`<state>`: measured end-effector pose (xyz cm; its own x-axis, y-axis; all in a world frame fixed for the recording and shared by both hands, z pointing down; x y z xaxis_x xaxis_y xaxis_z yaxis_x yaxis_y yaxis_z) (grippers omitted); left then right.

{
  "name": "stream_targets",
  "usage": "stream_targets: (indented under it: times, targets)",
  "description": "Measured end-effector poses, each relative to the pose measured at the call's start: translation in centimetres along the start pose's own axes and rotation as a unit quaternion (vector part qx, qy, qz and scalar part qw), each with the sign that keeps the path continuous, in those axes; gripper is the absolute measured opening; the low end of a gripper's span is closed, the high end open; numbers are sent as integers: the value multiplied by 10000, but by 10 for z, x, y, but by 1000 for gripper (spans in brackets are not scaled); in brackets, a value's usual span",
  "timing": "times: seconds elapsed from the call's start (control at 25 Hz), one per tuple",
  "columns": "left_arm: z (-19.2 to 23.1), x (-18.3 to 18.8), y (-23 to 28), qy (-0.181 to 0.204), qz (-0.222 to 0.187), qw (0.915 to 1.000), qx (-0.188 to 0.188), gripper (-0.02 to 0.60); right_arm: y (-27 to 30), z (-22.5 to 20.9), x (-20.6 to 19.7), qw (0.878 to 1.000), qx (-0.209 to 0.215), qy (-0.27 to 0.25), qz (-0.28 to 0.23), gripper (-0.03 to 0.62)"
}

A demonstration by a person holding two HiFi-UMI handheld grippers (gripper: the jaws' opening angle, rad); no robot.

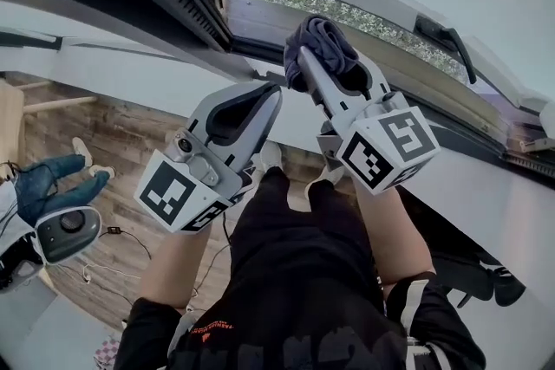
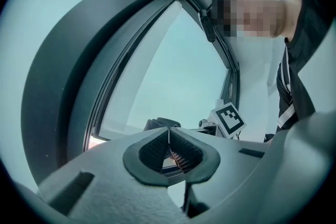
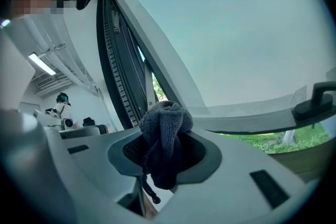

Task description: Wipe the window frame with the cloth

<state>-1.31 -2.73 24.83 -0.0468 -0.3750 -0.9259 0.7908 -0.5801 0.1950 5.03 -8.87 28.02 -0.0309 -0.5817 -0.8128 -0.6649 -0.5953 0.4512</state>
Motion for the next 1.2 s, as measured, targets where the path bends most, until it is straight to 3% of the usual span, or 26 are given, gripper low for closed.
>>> stream_targets:
  times: [0.72,1.2]
  targets:
    - [46,37,-75,120,-431,9977,501,25,35,97,70,9926,413,-1029,-499,116]
    - [49,42,-89,109,-580,9968,543,25,35,120,96,9872,346,-1378,-720,115]
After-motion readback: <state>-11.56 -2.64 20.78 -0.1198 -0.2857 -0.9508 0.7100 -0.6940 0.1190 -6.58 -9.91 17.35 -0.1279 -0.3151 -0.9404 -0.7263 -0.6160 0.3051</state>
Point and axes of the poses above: the fingertips, and each gripper's own axes: y forward along the fingers, z to its left, x out of its top, the point moved 1 cm from there along -y, backward along the fingers, and after that the axes turned 14 degrees about z, right-handed, at the moved point
